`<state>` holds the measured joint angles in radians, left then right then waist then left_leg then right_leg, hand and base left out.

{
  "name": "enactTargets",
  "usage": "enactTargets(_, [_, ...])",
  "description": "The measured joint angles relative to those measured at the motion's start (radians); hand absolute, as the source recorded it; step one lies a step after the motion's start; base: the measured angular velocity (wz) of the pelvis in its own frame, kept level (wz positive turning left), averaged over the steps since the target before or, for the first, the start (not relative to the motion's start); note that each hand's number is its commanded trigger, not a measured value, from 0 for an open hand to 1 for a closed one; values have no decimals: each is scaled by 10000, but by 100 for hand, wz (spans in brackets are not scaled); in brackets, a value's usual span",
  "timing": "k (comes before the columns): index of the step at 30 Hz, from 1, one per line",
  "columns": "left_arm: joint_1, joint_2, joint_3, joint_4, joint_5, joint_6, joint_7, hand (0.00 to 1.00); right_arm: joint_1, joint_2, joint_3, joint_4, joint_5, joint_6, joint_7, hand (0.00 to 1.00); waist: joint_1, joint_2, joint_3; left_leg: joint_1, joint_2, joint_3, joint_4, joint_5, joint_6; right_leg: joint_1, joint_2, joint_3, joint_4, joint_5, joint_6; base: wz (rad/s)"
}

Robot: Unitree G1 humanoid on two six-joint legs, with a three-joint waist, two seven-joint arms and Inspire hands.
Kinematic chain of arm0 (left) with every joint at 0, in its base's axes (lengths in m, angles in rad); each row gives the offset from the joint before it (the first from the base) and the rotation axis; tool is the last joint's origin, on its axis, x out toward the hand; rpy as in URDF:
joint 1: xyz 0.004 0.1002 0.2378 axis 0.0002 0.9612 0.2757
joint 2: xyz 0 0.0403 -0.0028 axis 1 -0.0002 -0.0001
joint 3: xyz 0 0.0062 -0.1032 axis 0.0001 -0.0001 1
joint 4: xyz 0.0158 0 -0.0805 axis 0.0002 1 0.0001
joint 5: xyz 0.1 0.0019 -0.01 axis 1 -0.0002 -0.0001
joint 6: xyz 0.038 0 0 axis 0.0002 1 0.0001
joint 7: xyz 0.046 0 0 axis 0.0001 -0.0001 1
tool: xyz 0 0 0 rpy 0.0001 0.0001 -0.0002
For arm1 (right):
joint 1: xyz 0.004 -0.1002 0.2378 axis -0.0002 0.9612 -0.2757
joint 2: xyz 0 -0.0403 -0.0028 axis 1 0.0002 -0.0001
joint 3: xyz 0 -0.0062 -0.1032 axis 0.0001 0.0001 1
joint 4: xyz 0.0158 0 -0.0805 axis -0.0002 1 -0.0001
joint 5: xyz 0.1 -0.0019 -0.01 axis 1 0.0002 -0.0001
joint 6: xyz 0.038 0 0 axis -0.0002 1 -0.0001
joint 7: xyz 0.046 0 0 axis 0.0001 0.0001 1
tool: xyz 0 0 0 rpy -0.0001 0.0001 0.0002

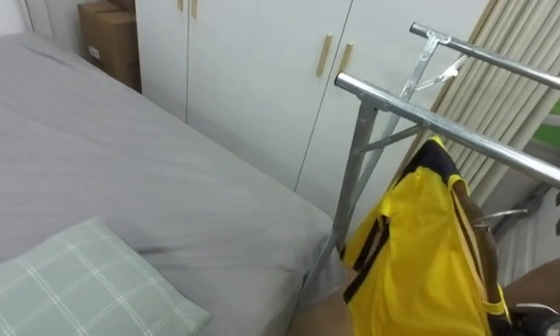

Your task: Hang clothes

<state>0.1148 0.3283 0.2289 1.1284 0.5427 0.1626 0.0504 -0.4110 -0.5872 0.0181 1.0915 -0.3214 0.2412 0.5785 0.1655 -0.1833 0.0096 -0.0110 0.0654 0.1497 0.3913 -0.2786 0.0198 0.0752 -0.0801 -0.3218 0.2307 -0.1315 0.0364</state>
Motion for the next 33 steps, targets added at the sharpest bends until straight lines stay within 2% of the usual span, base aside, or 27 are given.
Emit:
enactTargets(7, [137, 38, 432, -55, -295, -132, 351, 0, -21, -8, -96, -245, -19, -18, -3, 100, 64, -90, -47, -57, 325, -199, 198, -37, -352, 159, 297, -255, 122, -533, -368, 12])
enactTargets(10, [163, 10, 424, -54, -292, -171, 296, 0, -12, -123, -101, -247, 23, -17, -41, 100, -44, -142, -69, -87, 477, -195, 248, 36, -488, 314, 279, -703, 115, -708, -523, 32])
enactTargets(12, [189, -19, 406, -52, -311, -222, 136, 0, -9, -282, -105, -247, 54, -24, -87, 100, -383, -213, -82, -202, 538, -149, 266, 112, -616, 484, 310, -1237, 38, -852, -564, 67])
enactTargets(14, [207, -82, 381, -55, -428, -245, 105, 0, -9, -471, -118, -247, 51, -50, -103, 100, -616, -190, -91, -323, 615, -118, 399, 131, -648, 611, 369, -1567, -73, -887, -586, 55])
enactTargets(15, [210, -63, 270, -73, -623, -261, 113, 0, -10, -604, -117, -247, 88, -80, -119, 100, -619, -166, -84, -325, 632, -112, 379, 165, -697, 650, 411, -1630, -129, -897, -607, 34])
enactTargets(18, [313, -51, 144, -73, -792, -405, 105, 0, -7, -815, -141, -249, 133, -272, -124, 100, -630, -40, -106, -297, 609, -205, 220, 225, -783, 722, 456, -1731, -229, -903, -630, 11])
enactTargets(23, [369, -20, 62, -65, -801, -440, 112, 0, 47, -813, -175, -247, 146, -324, -82, 100, -579, 13, -116, -287, 572, -218, -108, 376, -875, 567, 453, -1702, -210, -881, -668, 2])
enactTargets(26, [439, -22, 64, -43, -809, -449, 44, 0, 66, -809, -195, -241, 196, -286, -75, 100, -515, -11, -114, -145, 469, -135, -473, 554, -872, 428, 346, -1582, -107, -879, -670, -6])
enactTargets(29, [577, -10, 181, 23, -810, -575, -64, 0, 139, -790, -328, -240, 328, -213, -70, 100, -487, -17, -116, 76, 388, -6, -691, 590, -852, 502, 238, -1564, -54, -879, -667, -10])
enactTargets(33, [525, -20, 229, 244, -840, -699, -204, 0, 238, -787, -409, -243, 609, -215, -89, 100, -439, -92, -89, 218, 292, 210, -928, 636, -766, 82, -61, -1395, 809, -891, -645, -13])
